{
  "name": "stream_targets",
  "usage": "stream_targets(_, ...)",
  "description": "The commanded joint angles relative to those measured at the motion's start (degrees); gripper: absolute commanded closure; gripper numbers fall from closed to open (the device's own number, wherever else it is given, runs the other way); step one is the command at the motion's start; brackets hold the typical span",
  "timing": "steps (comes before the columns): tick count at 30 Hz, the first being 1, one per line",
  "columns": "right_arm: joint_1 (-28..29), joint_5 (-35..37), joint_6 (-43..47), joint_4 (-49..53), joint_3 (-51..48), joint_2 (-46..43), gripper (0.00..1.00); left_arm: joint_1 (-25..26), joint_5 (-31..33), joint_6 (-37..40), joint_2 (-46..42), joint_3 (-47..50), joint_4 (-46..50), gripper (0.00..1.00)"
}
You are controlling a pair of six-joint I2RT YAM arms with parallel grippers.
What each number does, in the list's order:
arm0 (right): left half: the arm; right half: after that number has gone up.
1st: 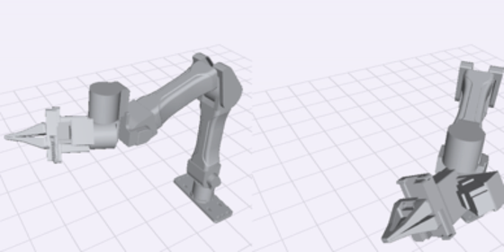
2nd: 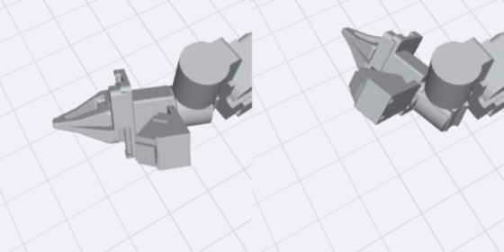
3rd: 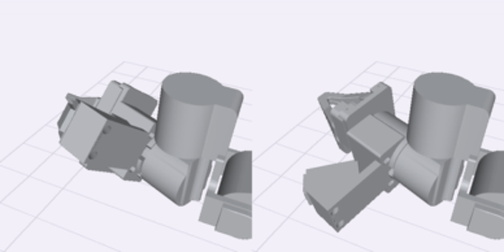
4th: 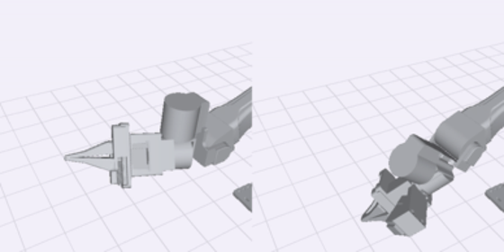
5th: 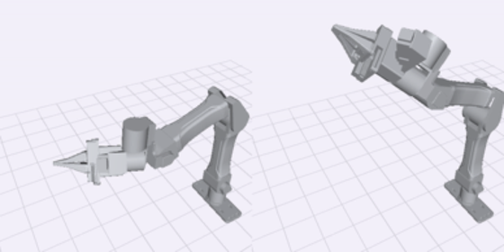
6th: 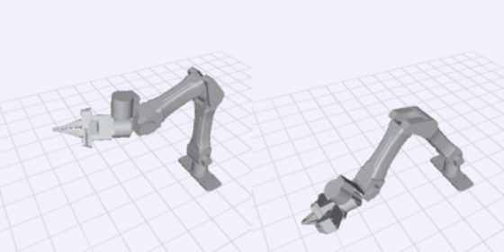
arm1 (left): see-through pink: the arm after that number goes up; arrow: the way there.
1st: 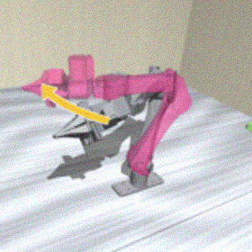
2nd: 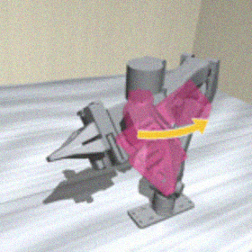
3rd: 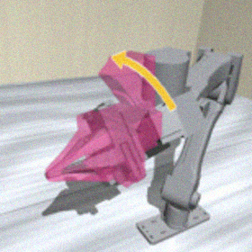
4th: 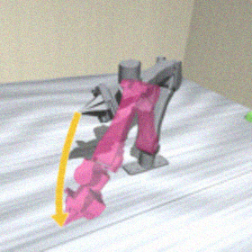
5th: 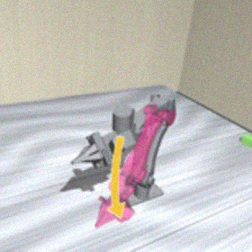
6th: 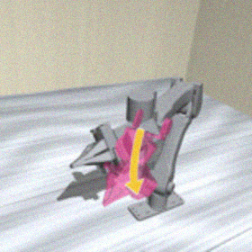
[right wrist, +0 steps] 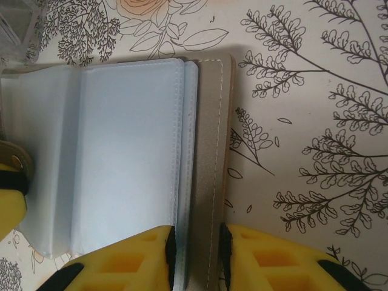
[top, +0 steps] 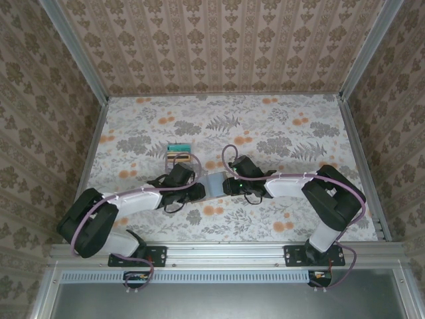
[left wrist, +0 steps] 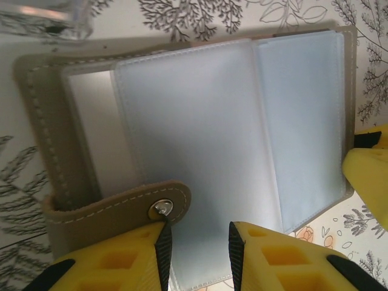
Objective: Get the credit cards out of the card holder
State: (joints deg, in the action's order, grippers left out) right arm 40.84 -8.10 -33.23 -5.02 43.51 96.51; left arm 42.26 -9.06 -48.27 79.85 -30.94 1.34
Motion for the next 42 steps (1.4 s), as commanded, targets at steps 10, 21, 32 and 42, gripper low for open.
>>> stream_targets(10, 1.5, -1.4, -1.3, -1.7, 0.0, 1.7, 0.71, 1.4, -1.8, -0.1, 3.1, -3.5, -1.3, 0.65)
stream_targets(21, 1.5, -1.0, -1.9, -2.3, -0.5, 1.3, 0.71, 1.3, -1.9, 1.8, 3.4, -7.7, -0.4, 0.65)
stream_targets(32, 1.5, -0.8, -2.0, -2.1, -0.5, 1.1, 0.7, -1.0, 0.5, 2.5, -2.9, -5.9, 6.7, 0.65)
stream_targets(42, 1.5, -0.9, -1.9, -2.0, -0.4, 1.1, 0.7, -1.8, 2.4, 1.3, -10.6, 0.8, 10.3, 0.64)
